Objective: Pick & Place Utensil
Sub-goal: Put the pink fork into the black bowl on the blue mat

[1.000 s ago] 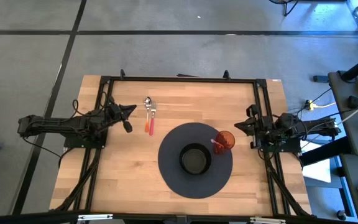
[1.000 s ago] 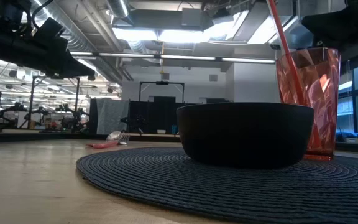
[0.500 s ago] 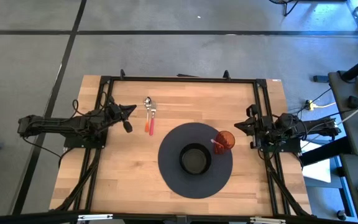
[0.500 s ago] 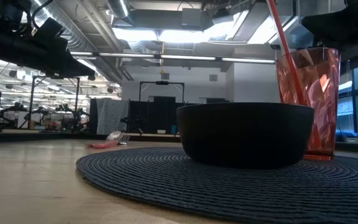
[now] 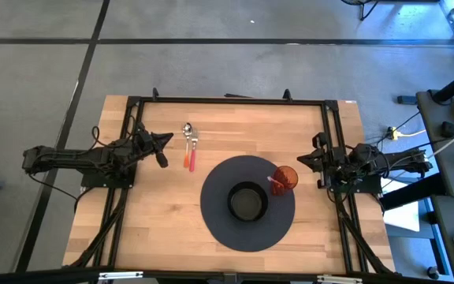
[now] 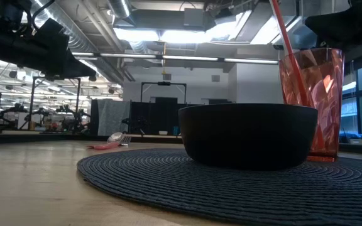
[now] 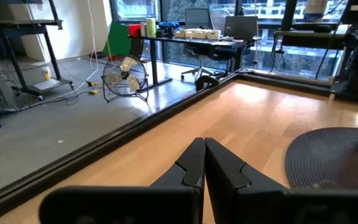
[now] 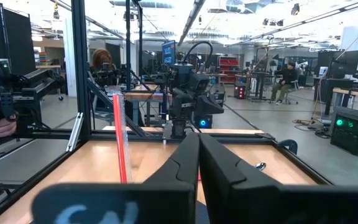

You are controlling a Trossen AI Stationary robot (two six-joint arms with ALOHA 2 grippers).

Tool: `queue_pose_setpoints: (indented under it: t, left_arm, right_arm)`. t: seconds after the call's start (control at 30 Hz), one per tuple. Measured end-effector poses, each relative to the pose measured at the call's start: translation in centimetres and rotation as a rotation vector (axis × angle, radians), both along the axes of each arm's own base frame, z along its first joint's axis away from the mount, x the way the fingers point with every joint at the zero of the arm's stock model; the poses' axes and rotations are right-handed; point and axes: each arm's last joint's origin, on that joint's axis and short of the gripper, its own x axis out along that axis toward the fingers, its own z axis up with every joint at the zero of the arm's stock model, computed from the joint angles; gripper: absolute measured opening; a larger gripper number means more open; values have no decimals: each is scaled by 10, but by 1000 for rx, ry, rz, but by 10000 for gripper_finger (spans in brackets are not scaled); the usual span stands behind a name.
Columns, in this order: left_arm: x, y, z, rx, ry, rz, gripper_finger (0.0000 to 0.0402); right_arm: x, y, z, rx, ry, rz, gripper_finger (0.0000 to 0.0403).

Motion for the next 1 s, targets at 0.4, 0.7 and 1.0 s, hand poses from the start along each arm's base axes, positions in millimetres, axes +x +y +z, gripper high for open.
queue_pose_setpoints:
  t: [0.4, 0.7, 1.0]
  left_arm:
    - [16, -2, -3, -121, -54, -134, 4]
    - [52, 3, 4, -257, 96, -24, 4]
    - [98, 18, -23, -364, 379, 75, 10]
  right_arm:
    - [0, 0, 0, 1, -1, 0, 14]
    - [0, 0, 0, 6, -1, 1, 14]
    - [0, 0, -1, 6, 7, 1, 14]
